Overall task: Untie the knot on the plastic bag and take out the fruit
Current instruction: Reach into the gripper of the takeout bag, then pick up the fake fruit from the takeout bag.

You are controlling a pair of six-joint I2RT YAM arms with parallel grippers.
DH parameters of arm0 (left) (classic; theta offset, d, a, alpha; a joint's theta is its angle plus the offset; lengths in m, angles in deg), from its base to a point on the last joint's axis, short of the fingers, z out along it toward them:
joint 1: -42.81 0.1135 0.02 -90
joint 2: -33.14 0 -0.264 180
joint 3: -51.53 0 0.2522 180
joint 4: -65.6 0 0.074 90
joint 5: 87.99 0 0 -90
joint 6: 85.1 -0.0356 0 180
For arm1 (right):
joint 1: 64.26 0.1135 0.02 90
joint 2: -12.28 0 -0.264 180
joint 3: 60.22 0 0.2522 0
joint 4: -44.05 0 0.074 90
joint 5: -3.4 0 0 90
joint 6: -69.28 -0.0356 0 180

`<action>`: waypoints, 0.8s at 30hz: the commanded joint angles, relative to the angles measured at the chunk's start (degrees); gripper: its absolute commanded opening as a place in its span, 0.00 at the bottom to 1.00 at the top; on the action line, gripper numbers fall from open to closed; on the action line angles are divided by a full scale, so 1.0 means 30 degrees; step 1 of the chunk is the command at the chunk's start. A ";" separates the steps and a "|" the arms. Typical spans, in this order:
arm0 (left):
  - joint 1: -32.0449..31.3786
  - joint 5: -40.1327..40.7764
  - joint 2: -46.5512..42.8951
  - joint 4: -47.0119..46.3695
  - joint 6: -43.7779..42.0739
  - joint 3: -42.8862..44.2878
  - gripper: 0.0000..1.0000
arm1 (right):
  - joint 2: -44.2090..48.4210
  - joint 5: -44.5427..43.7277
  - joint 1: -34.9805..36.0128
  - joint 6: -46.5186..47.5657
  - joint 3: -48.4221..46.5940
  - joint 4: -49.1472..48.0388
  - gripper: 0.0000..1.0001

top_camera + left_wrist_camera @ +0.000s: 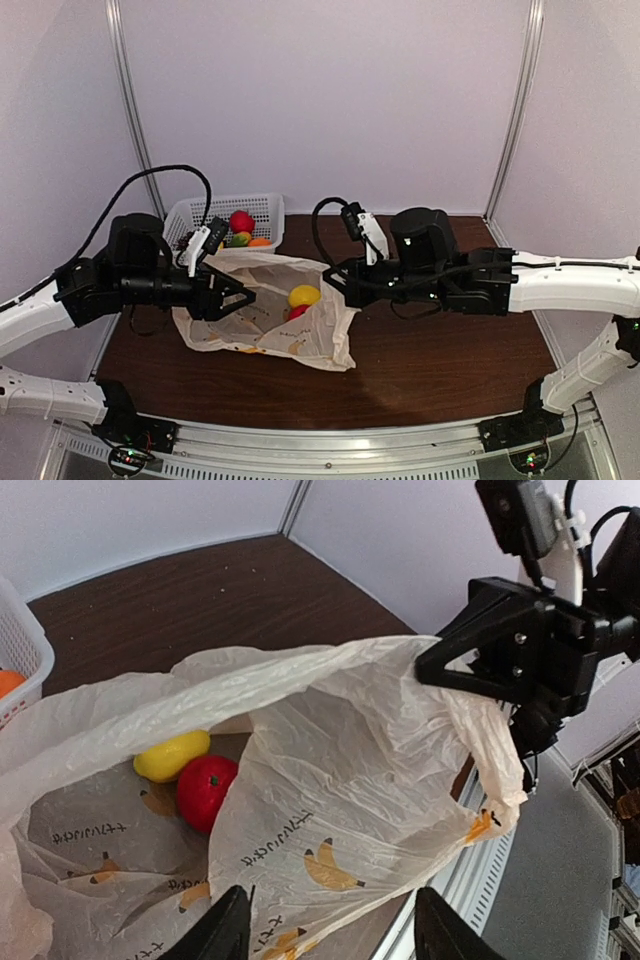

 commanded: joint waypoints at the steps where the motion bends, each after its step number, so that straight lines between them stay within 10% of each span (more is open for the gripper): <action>1: -0.0363 0.0686 0.2201 -0.0139 -0.0464 0.0469 0.53 | -0.0142 -0.0547 0.0046 -0.0417 -0.0211 -0.0372 0.00; 16: -0.0580 0.1892 0.6861 -0.2543 -0.1387 -0.0693 0.36 | 0.0145 -0.0842 0.0008 -0.0841 0.0110 -0.0837 0.00; 24: -0.0628 0.0936 0.4309 -0.4744 -0.2142 -0.3014 0.54 | -0.0276 -0.1320 -0.0609 -0.1953 -0.0067 -0.0556 0.00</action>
